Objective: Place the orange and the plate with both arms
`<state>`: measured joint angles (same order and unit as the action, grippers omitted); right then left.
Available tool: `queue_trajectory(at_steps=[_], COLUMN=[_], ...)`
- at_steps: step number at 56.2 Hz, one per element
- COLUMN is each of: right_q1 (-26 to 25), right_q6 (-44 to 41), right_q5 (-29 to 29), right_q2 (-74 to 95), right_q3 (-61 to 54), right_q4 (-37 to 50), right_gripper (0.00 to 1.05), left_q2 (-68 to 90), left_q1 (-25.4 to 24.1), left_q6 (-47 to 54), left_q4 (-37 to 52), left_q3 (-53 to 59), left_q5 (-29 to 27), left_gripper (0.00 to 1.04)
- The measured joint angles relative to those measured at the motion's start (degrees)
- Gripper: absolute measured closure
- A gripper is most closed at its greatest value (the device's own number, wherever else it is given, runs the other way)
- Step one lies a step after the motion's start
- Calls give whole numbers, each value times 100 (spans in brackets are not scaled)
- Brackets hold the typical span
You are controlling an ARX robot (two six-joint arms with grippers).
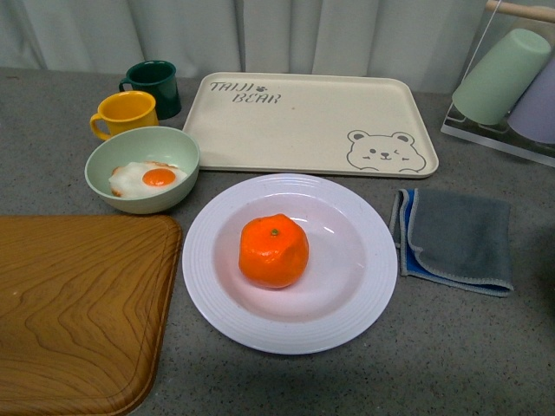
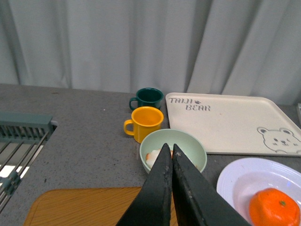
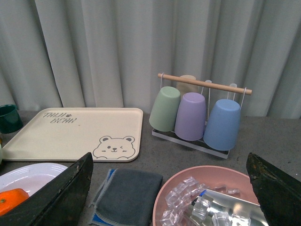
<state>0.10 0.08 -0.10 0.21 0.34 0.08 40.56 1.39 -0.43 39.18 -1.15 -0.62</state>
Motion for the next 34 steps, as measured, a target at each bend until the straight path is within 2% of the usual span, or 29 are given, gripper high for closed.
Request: queue_trajectory(at_steps=[34], right_q1=[0], right_q6=[0], right_q5=[2], right_q2=[0], right_q3=[0], right_q4=[0], right_gripper=[9], left_q2=[-2046], left_q1=[-125], left_q6=[0], left_q4=[-1893], left_q3=[4], left_q5=[61], left_gripper=[101])
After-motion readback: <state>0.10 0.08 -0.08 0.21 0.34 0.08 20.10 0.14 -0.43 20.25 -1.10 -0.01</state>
